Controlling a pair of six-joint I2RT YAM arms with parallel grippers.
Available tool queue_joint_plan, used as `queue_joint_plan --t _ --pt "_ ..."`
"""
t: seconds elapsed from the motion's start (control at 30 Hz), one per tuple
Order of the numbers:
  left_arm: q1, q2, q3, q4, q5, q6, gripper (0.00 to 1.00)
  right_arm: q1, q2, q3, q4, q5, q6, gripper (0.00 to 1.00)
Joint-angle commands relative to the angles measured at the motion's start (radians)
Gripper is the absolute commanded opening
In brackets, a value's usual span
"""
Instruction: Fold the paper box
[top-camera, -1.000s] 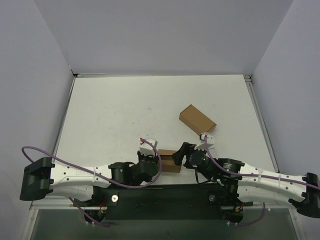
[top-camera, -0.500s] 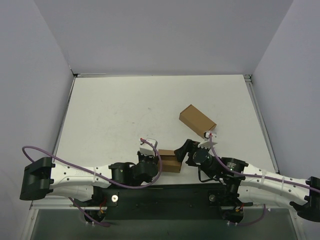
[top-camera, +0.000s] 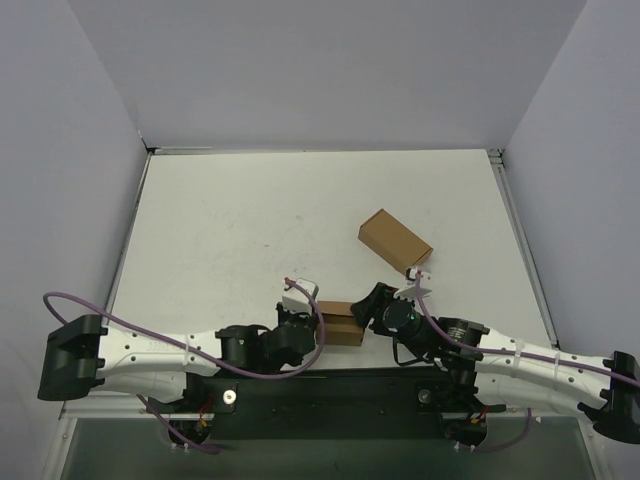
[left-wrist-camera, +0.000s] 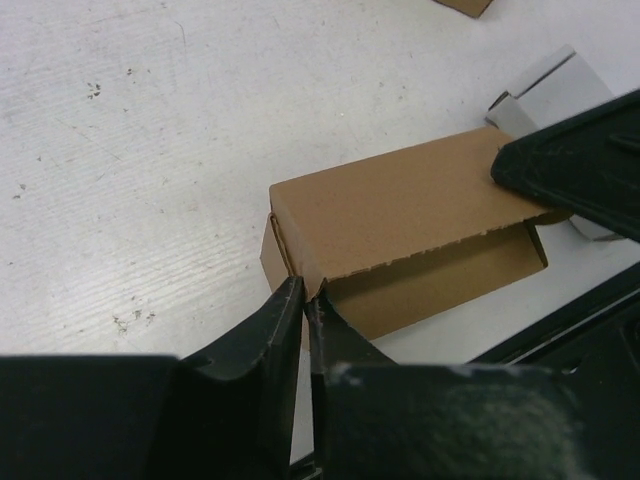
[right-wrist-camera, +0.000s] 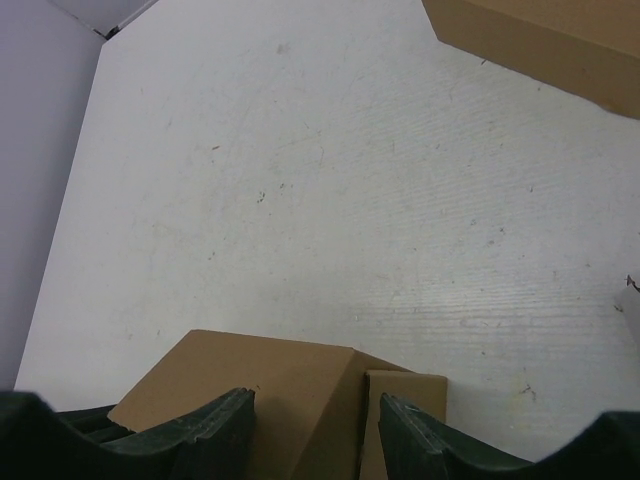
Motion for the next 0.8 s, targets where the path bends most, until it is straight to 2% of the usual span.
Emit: queue_joint_plan --t 0.0,0.23,0.33,0.6,0.73,0.77 --pt "-0.013 -0.019 -0.019 -0.111 0.141 0.057 0.30 -0.002 -0.005 -0.035 -0.046 0.030 0.022 0.51" --pt "-0.013 -0.169 -0.082 -0.094 0.208 0.126 0.60 0.001 -0.009 -0.048 -0.054 0.054 0.037 0.51" --pt "-0.013 -0.242 -0.102 -0.094 0.236 0.150 0.66 0.007 -0.009 -0.054 -0.056 0.065 0.044 0.50" --pt "-0.013 -0.383 -0.125 -0.078 0.337 0.172 0.70 0.030 -0.002 -0.051 -0.069 0.097 0.048 0.47" --pt "-0.010 -0.449 -0.126 -0.087 0.302 0.028 0.70 0.050 0.012 -0.046 -0.077 0.119 0.051 0.45" --pt "-0.010 -0.455 -0.125 -0.086 0.273 -0.047 0.69 0.061 0.015 -0.043 -0.080 0.128 0.051 0.44"
